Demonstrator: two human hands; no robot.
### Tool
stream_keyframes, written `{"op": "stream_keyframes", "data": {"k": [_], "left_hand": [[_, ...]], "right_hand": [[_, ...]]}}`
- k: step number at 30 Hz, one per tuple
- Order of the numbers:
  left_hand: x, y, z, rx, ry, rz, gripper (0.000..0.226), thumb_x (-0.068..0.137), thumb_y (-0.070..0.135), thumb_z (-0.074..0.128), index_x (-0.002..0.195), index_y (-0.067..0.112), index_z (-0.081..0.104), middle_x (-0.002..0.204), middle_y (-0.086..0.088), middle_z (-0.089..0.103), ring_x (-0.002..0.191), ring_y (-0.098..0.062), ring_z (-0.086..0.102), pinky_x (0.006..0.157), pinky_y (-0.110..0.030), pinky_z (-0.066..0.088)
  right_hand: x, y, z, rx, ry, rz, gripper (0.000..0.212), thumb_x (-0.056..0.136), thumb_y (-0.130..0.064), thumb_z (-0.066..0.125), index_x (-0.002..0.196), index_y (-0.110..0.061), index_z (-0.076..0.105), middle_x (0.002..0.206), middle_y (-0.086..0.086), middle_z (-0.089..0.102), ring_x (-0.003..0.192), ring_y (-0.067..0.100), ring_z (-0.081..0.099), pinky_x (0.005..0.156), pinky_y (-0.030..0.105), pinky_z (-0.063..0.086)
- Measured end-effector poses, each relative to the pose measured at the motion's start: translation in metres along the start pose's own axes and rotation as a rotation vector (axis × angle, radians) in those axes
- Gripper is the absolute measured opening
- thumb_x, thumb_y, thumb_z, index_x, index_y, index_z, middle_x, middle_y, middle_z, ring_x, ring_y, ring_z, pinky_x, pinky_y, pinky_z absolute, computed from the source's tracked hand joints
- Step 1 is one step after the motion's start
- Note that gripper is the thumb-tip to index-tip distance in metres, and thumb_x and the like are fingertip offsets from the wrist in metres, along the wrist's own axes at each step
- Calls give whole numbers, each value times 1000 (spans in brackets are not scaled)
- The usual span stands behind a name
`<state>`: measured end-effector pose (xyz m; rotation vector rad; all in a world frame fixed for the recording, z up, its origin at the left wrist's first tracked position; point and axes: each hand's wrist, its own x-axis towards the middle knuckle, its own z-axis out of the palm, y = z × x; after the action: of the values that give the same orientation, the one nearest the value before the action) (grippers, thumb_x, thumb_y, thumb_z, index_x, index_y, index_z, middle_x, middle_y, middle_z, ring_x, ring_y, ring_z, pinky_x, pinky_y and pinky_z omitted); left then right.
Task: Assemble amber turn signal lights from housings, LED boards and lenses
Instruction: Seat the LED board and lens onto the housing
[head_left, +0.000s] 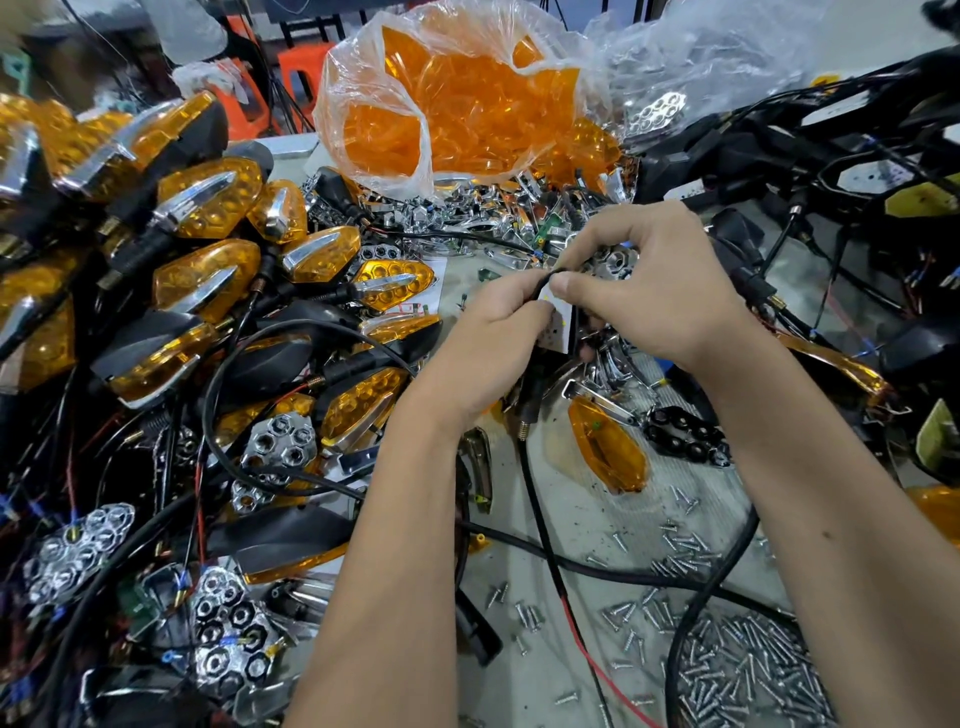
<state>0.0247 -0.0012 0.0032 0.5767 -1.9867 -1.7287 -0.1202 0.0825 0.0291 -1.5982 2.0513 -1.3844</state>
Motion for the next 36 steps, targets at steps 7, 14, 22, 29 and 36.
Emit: {"op": "stream_keyframes", "data": {"k": [7, 14, 22, 29, 36], "left_hand": [[-3, 2, 3, -14, 2, 19, 26, 111, 2, 35, 118, -10, 57, 91, -18, 66, 79, -28, 67, 80, -43, 60], [0, -2, 6, -62, 65, -27, 22, 107, 5, 36, 110, 0, 57, 78, -8, 66, 71, -26, 65, 73, -45, 57], [3, 0, -11, -566, 238, -222, 21, 100, -4, 35, 92, 3, 52, 76, -15, 65, 67, -31, 67, 66, -41, 58], [1, 5, -11, -550, 244, -311, 38, 107, 1, 33, 140, -11, 45, 110, -27, 60, 77, -29, 63, 63, -39, 57], [-5, 4, -18, -602, 234, -339, 26, 104, -3, 34, 115, 0, 57, 92, -21, 68, 74, -30, 67, 66, -43, 63]], "right_hand": [[2, 1, 0, 72, -40, 0, 10, 84, -7, 81, 77, -10, 74, 80, -3, 71, 51, 21, 69, 56, 27, 55], [2, 4, -1, 204, -106, -2, 8, 91, -14, 78, 85, -10, 78, 78, 13, 75, 62, 30, 71, 59, 15, 54], [4, 7, -5, 485, -163, -63, 50, 94, 6, 66, 129, -30, 71, 93, 7, 67, 69, 17, 61, 64, 30, 53], [1, -2, 11, 414, -326, -78, 48, 84, 9, 78, 125, -17, 72, 77, 10, 60, 60, 22, 63, 60, 34, 60], [1, -4, 12, 373, -322, -56, 43, 81, 9, 82, 115, -17, 73, 71, -4, 59, 58, 19, 62, 60, 36, 62]]}}
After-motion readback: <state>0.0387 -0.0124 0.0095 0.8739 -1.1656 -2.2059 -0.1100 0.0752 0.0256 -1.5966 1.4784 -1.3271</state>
